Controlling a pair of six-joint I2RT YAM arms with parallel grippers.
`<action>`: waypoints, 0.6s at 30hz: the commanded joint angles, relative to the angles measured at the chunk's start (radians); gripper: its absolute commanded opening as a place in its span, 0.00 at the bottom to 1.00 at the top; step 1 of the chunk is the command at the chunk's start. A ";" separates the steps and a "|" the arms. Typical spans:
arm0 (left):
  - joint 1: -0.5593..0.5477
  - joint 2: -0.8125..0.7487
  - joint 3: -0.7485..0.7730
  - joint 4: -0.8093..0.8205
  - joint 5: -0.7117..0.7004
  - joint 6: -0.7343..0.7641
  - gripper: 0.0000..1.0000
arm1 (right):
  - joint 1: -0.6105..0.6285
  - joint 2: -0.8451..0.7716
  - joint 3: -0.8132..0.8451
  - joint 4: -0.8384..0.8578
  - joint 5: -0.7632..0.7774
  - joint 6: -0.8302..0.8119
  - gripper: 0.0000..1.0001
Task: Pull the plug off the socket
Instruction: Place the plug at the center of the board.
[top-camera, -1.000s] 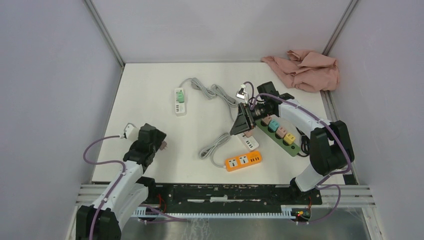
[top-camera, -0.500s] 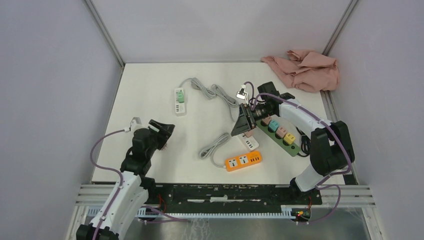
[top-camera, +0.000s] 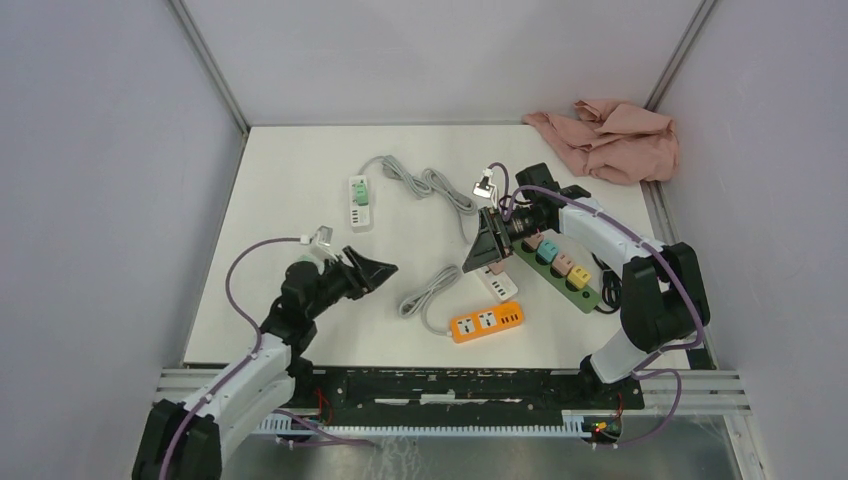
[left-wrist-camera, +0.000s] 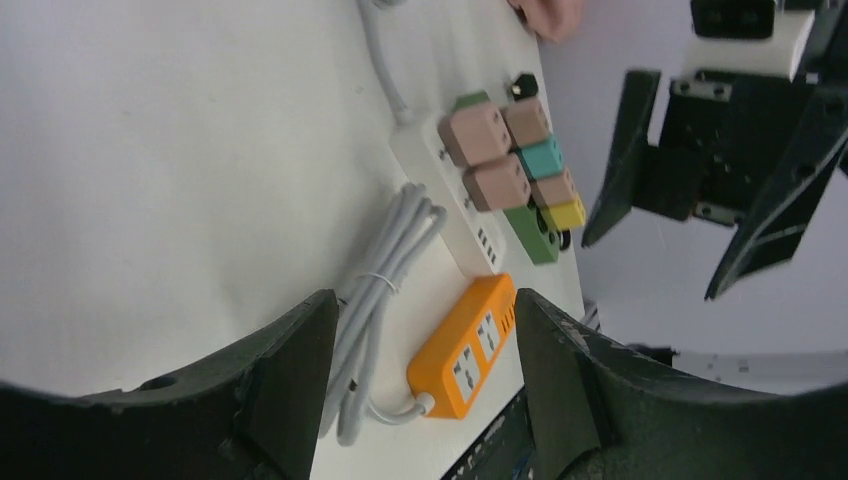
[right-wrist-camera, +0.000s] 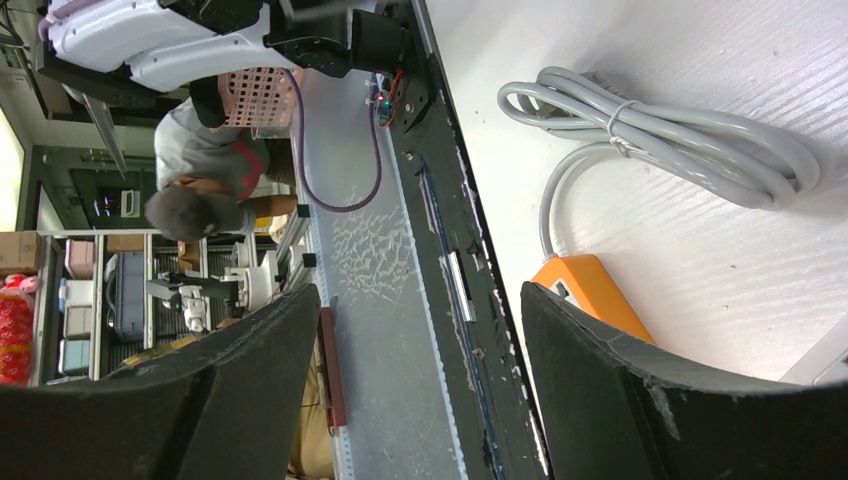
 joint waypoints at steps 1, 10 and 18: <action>-0.178 0.061 0.037 0.157 -0.019 0.149 0.72 | -0.006 -0.038 0.048 -0.007 -0.048 -0.027 0.80; -0.397 0.192 0.069 0.301 -0.091 0.286 0.72 | -0.010 -0.038 0.051 -0.015 -0.053 -0.033 0.79; -0.535 0.219 0.093 0.303 -0.175 0.444 0.72 | -0.012 -0.035 0.052 -0.016 -0.055 -0.032 0.79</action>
